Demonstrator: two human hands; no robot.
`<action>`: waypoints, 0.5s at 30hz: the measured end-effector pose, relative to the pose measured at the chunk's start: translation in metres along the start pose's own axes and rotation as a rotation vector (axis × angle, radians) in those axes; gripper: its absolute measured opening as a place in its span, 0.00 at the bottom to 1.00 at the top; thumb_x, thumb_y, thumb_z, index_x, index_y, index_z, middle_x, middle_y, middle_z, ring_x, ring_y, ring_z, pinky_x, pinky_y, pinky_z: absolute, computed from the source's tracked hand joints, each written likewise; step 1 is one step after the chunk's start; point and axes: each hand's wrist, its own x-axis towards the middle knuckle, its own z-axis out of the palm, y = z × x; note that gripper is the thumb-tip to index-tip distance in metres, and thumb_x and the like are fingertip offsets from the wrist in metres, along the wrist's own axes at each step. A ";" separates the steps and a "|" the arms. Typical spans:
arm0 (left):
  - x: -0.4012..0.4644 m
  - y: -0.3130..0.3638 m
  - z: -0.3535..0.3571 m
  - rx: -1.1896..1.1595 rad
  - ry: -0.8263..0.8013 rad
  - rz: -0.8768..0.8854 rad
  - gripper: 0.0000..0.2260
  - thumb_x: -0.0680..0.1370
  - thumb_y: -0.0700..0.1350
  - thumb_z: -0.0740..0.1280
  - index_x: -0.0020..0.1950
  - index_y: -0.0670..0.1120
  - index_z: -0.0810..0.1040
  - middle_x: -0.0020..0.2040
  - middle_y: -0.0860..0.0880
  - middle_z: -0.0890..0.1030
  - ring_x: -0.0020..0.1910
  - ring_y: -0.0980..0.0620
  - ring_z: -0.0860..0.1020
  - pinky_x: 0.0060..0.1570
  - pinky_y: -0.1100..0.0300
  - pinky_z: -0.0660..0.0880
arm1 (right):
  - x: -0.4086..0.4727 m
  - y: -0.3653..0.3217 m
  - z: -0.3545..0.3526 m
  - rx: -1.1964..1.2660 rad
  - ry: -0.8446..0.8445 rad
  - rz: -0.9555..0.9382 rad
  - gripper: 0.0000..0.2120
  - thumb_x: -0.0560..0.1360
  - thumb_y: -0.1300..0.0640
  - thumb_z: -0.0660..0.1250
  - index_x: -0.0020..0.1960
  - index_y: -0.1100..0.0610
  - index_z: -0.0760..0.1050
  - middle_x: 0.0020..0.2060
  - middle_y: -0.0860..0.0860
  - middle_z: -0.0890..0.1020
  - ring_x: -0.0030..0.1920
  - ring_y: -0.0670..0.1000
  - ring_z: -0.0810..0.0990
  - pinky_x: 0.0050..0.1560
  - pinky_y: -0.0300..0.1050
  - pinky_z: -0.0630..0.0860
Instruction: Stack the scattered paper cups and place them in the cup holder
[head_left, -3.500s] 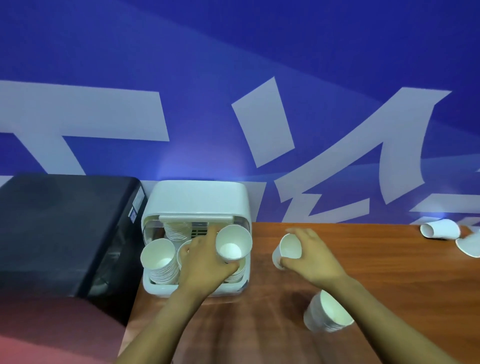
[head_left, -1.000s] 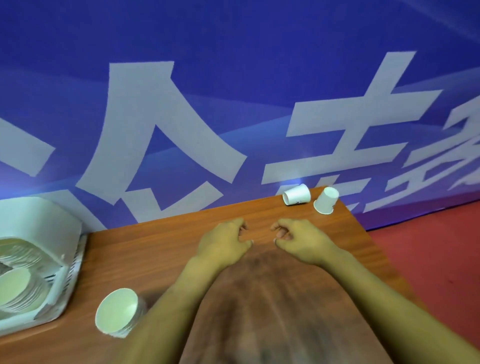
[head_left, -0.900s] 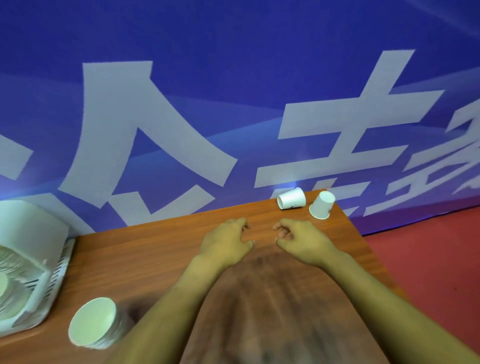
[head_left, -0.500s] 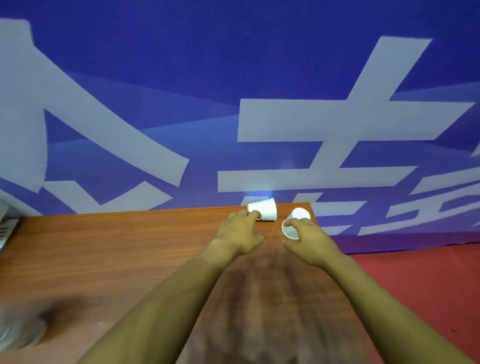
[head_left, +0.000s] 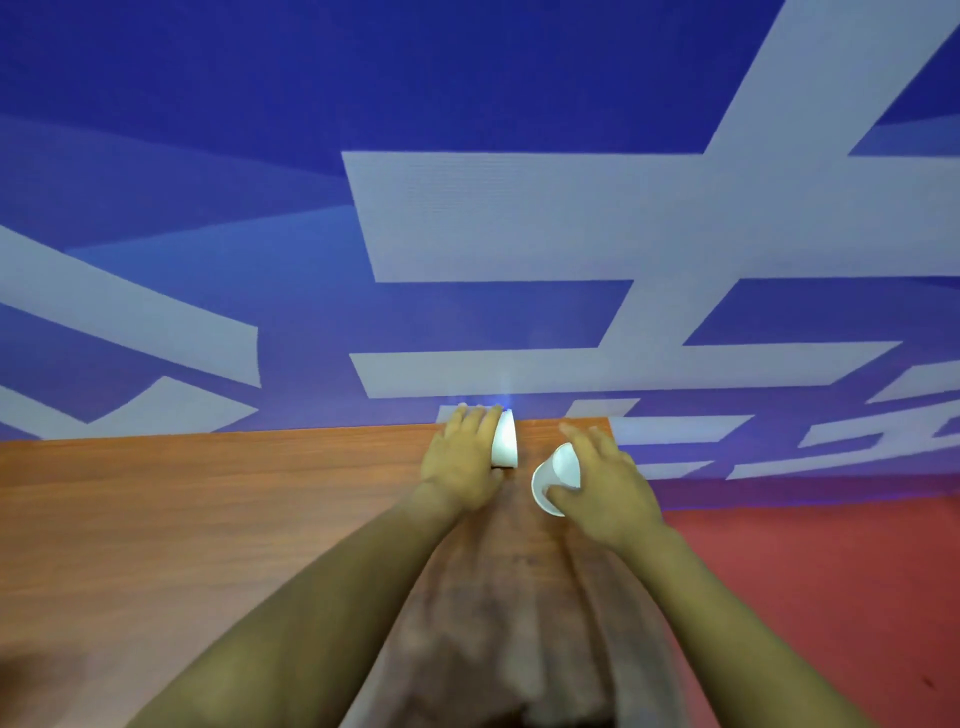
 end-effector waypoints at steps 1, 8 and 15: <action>0.003 -0.001 0.005 0.025 0.005 -0.016 0.36 0.75 0.50 0.65 0.78 0.49 0.50 0.77 0.49 0.58 0.77 0.46 0.52 0.73 0.50 0.58 | 0.004 0.002 0.002 -0.002 -0.004 0.002 0.36 0.72 0.45 0.67 0.75 0.45 0.55 0.74 0.50 0.59 0.69 0.59 0.64 0.64 0.51 0.69; 0.004 -0.004 0.020 0.131 0.050 -0.107 0.36 0.75 0.59 0.64 0.77 0.54 0.50 0.68 0.48 0.68 0.67 0.45 0.65 0.63 0.50 0.63 | 0.011 0.003 0.012 -0.046 -0.053 0.031 0.31 0.73 0.51 0.67 0.73 0.49 0.59 0.69 0.50 0.64 0.69 0.56 0.65 0.61 0.46 0.67; -0.034 -0.010 -0.003 -0.066 0.040 -0.119 0.31 0.70 0.51 0.68 0.71 0.52 0.60 0.64 0.51 0.71 0.62 0.45 0.71 0.58 0.52 0.68 | -0.015 -0.014 0.002 0.045 -0.022 0.073 0.23 0.69 0.47 0.70 0.59 0.48 0.64 0.57 0.45 0.71 0.56 0.55 0.74 0.44 0.44 0.68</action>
